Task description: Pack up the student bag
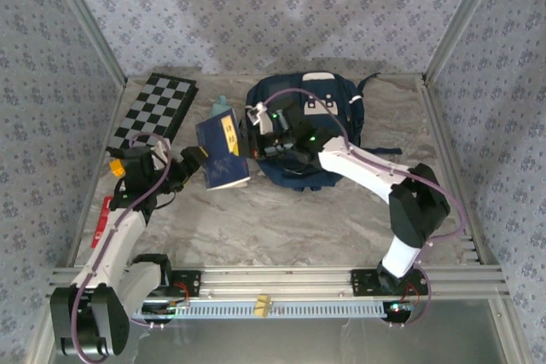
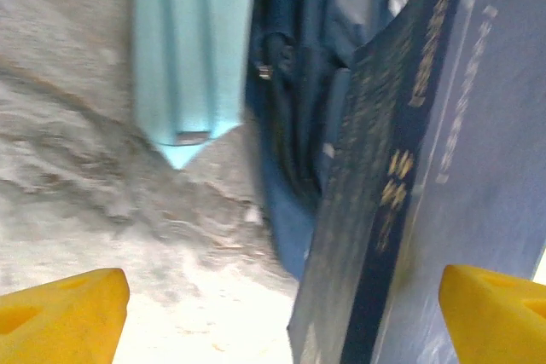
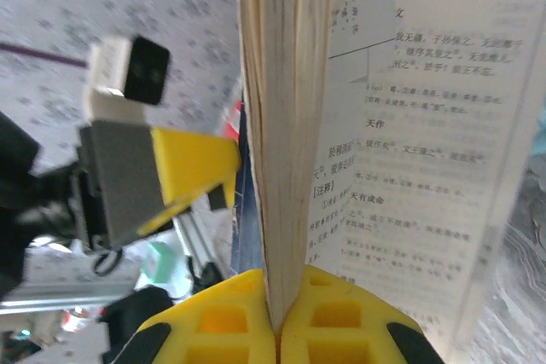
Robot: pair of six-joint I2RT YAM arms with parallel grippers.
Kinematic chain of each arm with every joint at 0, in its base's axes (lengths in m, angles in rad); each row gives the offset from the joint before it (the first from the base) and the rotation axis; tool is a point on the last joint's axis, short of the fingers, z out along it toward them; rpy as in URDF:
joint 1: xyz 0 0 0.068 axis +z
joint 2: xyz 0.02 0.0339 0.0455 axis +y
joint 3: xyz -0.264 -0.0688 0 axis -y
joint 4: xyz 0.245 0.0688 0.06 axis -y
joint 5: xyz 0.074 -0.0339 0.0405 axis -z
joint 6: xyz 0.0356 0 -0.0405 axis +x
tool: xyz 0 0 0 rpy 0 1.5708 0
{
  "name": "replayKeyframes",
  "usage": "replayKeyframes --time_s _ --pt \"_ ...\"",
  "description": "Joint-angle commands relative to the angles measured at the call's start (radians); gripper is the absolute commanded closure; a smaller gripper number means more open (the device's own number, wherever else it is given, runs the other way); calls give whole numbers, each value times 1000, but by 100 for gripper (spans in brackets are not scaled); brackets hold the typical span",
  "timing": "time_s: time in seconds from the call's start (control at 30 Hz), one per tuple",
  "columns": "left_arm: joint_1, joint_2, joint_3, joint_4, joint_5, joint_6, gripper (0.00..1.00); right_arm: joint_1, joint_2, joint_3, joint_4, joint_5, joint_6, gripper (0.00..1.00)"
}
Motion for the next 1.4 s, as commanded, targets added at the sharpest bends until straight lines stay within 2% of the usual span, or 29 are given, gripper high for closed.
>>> replayKeyframes --time_s 0.0,0.13,0.3,0.53,0.63,0.73,0.87,0.97,1.0,1.07,1.13,1.2,1.27,1.37 --pt "-34 -30 49 107 117 -89 6 -43 -52 -17 105 -116 85 100" --pt "-119 -3 104 138 106 -112 13 -79 -72 -29 175 -173 139 100" --pt "-191 38 129 253 90 -172 34 -115 -76 -44 194 -189 156 100" --pt "-250 103 175 304 55 -205 71 -142 -87 -98 244 -192 184 100" --pt "-266 128 190 336 41 -222 84 -150 -99 -115 233 -182 177 94" --pt "-276 148 209 352 25 -238 98 -162 -124 -134 196 -166 155 77" --pt "-291 160 227 400 -20 -270 100 -190 -179 -200 104 -99 134 41" --pt "-313 181 241 466 -32 -303 100 -203 -195 -232 48 -60 136 7" --pt "-324 193 251 473 -32 -305 100 -205 -184 -226 24 -69 132 1" --pt "-348 215 270 484 -39 -304 100 -206 -158 -229 79 -135 170 0" --pt "-367 237 282 498 -44 -302 100 -202 -142 -248 235 -202 256 0" --pt "-375 252 294 505 -49 -303 100 -198 -143 -260 372 -236 324 0" --pt "-376 259 298 505 -56 -299 100 -203 -158 -262 420 -244 350 1" --pt "-380 268 303 466 -70 -276 100 -226 -176 -284 467 -242 388 11"
